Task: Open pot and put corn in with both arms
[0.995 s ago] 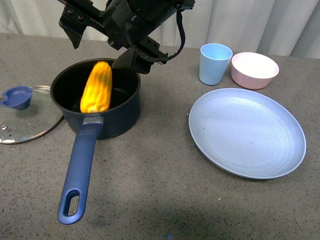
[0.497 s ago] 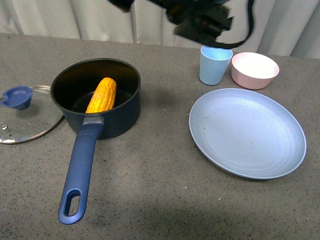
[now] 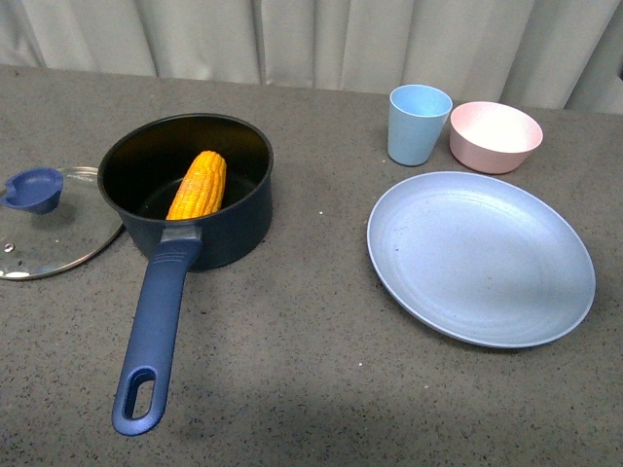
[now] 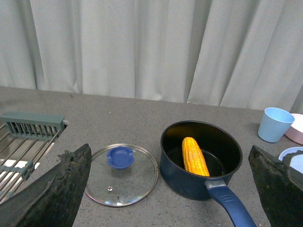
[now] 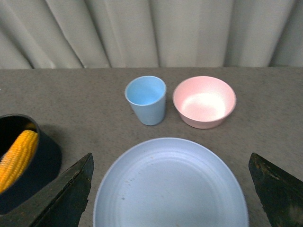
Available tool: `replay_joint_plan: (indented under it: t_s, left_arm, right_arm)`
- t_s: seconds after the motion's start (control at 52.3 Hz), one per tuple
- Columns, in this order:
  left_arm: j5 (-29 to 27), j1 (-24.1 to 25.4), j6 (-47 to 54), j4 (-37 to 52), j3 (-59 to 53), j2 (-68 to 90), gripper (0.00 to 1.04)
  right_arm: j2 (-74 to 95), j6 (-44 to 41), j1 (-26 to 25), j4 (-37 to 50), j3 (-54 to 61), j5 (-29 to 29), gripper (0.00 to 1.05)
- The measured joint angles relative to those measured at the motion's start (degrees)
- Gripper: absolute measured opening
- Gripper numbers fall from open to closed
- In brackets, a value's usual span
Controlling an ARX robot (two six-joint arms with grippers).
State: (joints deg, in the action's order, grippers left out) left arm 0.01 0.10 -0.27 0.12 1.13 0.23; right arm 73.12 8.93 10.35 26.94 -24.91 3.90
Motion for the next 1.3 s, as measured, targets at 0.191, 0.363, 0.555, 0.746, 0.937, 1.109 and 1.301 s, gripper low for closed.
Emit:
replay_joint_plan:
  t_s: [0.191, 0.363, 0.555, 0.746, 0.937, 1.109, 1.301]
  left_arm:
    - [0.0, 0.0, 0.0, 0.0, 0.0, 0.0, 0.98]
    - [-0.1, 0.0, 0.0, 0.0, 0.0, 0.0, 0.98]
    - [0.0, 0.0, 0.0, 0.0, 0.0, 0.0, 0.98]
    - [0.0, 0.0, 0.0, 0.0, 0.0, 0.0, 0.98]
    - [0.0, 0.0, 0.0, 0.0, 0.0, 0.0, 0.98]
    - [0.0, 0.0, 0.0, 0.0, 0.0, 0.0, 0.98]
    - [0.0, 0.0, 0.0, 0.0, 0.0, 0.0, 0.98]
  right_arm:
    - [-12.9, -5.6, -4.4, -3.0, 9.9, 0.4, 0.96]
    - [-10.4, -8.3, -5.5, 28.0, 20.2, 0.9, 0.63]
    - [-19.4, -8.7, -10.0, 23.4, 22.2, -3.4, 0.32]
    - [-30.1, -8.8, -10.2, 14.4, 24.0, -3.8, 0.01]
    - [-37.1, -8.8, -10.2, 8.2, 24.5, -3.8, 0.01]
    - [-42.5, -8.8, -10.2, 3.2, 24.6, -3.8, 0.01]
    - [-48.1, -8.8, -10.2, -2.0, 24.6, -3.8, 0.01]
